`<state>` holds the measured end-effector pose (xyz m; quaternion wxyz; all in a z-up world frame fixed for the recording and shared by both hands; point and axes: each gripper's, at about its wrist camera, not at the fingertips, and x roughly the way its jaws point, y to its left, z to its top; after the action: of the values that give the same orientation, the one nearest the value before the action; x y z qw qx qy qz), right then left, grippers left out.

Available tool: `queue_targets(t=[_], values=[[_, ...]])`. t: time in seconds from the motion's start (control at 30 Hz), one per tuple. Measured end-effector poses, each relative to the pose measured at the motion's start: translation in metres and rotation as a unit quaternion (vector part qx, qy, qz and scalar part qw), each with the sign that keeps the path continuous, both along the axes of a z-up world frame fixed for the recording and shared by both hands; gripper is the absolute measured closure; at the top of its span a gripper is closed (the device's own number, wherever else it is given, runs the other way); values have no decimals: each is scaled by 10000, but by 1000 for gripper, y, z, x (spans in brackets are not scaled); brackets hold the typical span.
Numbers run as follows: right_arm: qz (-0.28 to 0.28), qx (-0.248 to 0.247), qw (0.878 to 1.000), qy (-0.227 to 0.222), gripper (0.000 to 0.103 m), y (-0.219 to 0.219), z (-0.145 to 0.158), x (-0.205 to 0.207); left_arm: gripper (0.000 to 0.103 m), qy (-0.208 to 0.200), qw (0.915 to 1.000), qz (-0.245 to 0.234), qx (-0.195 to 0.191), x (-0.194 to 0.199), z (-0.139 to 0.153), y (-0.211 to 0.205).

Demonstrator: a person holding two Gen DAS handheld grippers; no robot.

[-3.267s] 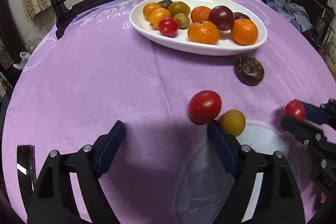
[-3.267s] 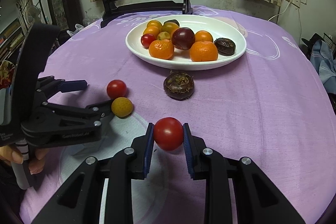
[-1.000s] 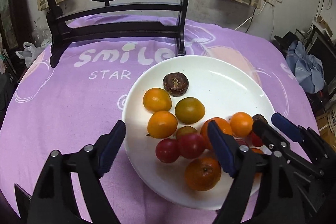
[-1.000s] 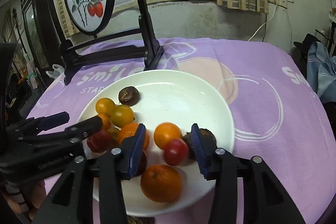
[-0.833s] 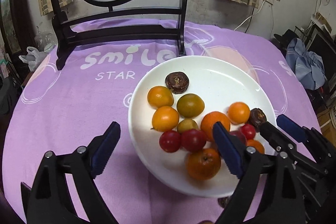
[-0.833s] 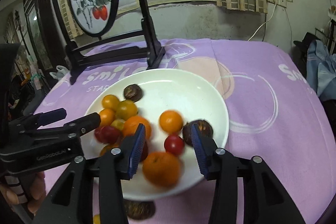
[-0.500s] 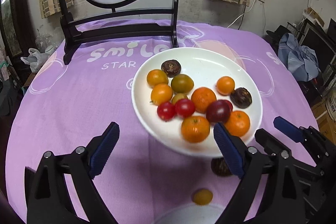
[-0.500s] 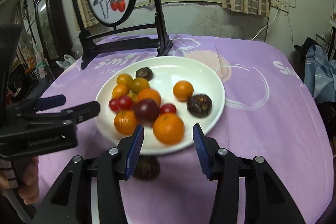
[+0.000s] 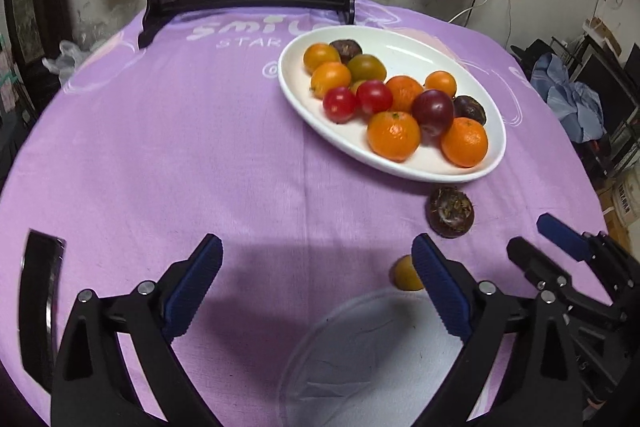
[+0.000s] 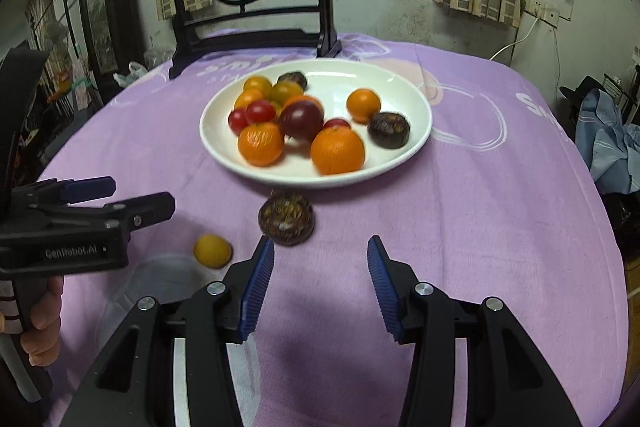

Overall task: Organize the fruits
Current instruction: 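Withdraw both open tools toward the last fruits on the cloth, then grasp the dark brown fruit with the right tool while the left grasps the yellow fruit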

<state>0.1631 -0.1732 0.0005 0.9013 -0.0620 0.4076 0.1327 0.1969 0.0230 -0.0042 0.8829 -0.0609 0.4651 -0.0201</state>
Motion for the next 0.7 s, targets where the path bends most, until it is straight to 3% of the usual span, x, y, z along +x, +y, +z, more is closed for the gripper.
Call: queue_targets(t=[0.33, 0.57, 0.6, 0.7], values=[[121, -297, 9989, 337, 53, 34, -29, 17, 9, -209, 9993, 191, 229, 5, -4, 19], [-39, -363, 9987, 362, 54, 49, -36, 40, 10, -154, 9994, 267, 146, 9, -4, 27], [-78, -332, 9986, 401, 59, 49, -37, 44, 9, -128, 9995, 275, 109, 10, -5, 28], [-148, -304, 9986, 395, 60, 48, -37, 45, 10, -75, 9996, 250, 53, 12, -7, 28]])
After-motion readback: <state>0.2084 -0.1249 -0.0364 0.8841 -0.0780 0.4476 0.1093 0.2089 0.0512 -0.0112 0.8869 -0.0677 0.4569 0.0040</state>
